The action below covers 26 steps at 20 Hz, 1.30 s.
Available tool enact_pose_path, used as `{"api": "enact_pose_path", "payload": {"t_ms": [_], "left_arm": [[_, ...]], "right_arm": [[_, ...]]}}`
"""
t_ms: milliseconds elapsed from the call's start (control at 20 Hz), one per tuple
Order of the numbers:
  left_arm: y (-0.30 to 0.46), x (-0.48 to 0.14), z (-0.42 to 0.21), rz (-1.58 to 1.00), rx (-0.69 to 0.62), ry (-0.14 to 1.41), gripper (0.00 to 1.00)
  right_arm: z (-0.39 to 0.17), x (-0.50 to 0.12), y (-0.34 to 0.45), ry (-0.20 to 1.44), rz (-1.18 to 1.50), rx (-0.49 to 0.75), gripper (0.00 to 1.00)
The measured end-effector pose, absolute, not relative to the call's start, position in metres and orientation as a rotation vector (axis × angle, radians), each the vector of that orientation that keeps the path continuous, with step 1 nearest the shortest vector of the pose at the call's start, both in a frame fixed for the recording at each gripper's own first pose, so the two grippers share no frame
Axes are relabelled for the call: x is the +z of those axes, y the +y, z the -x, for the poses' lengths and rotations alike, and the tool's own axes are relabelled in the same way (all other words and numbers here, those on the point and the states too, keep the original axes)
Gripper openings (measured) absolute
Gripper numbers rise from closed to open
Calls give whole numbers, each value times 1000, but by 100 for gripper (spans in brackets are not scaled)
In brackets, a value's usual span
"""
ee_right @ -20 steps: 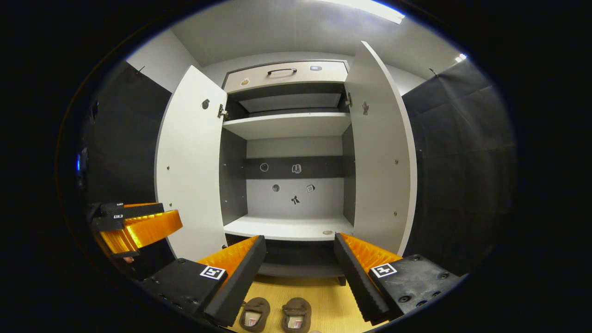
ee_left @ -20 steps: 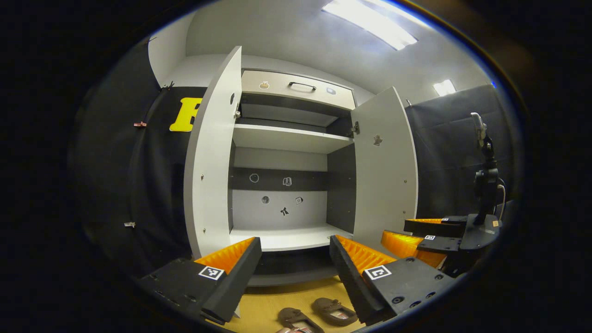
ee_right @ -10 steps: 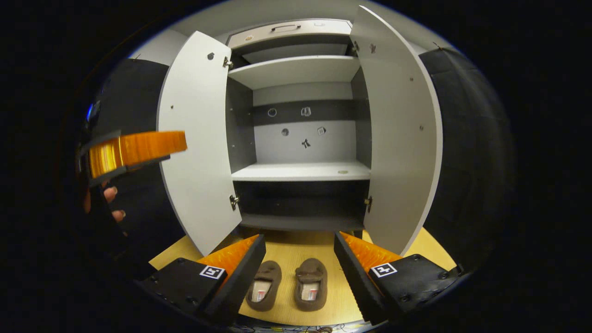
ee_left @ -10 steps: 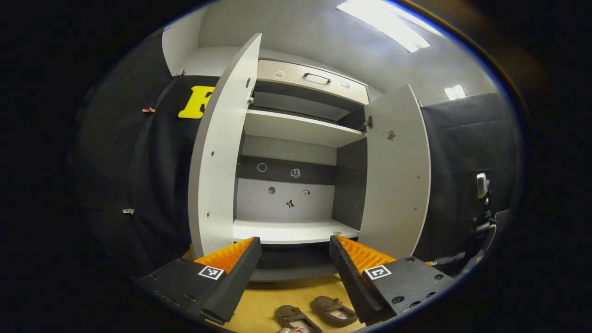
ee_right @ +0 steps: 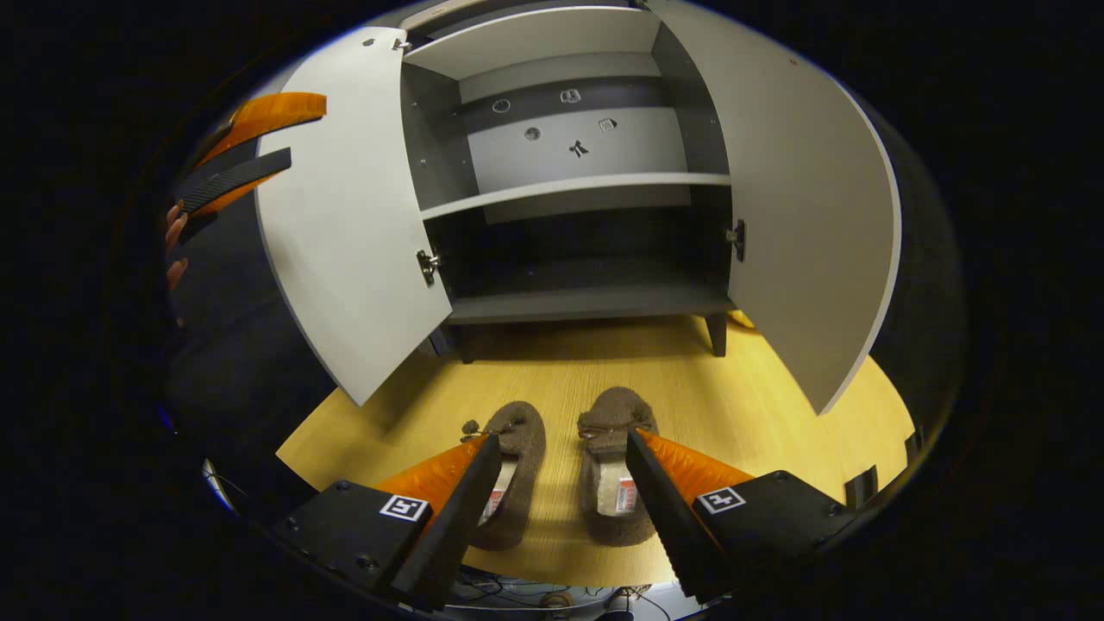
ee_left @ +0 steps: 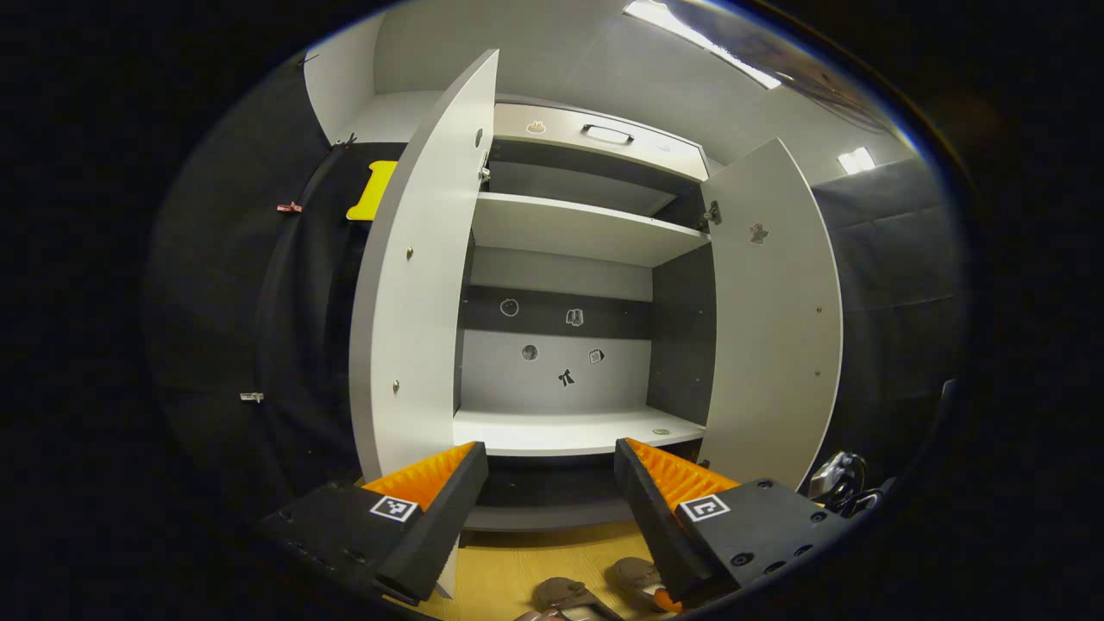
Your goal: Grab one shoe with the right hand and put it into the shoe cabinet, grab the other shoe with the left hand and put it into the shoe cabinet; then close the right door with the right hand and the left door with the left hand.
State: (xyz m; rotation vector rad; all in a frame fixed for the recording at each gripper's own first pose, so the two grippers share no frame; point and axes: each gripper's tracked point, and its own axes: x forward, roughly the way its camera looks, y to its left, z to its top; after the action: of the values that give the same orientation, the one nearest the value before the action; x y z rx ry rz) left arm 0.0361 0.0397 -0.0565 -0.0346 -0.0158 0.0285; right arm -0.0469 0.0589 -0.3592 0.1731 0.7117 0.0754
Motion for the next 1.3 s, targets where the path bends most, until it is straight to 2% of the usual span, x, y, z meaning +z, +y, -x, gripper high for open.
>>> {"api": "enact_pose_path", "payload": {"t_ms": [100, 200, 350, 450, 1000, 1300], "left_arm": [[41, -66, -39, 39, 32, -10, 94], [42, -77, -39, 58, 36, 1, 94], [48, -97, -40, 89, 49, 22, 94], [52, -112, -40, 90, 56, 41, 94], [65, -207, -29, 92, 85, 212, 95], [72, -217, -28, 50, 93, 232, 95]], "right_arm": [[50, -387, 58, 761, -172, 79, 94], [52, -407, 55, 784, -149, 77, 86], [49, -429, 53, 802, -142, 71, 85], [44, -442, 54, 813, -140, 75, 79], [-11, -486, 51, 767, -67, 91, 70], [-33, -503, 43, 762, 8, 37, 60]]}}
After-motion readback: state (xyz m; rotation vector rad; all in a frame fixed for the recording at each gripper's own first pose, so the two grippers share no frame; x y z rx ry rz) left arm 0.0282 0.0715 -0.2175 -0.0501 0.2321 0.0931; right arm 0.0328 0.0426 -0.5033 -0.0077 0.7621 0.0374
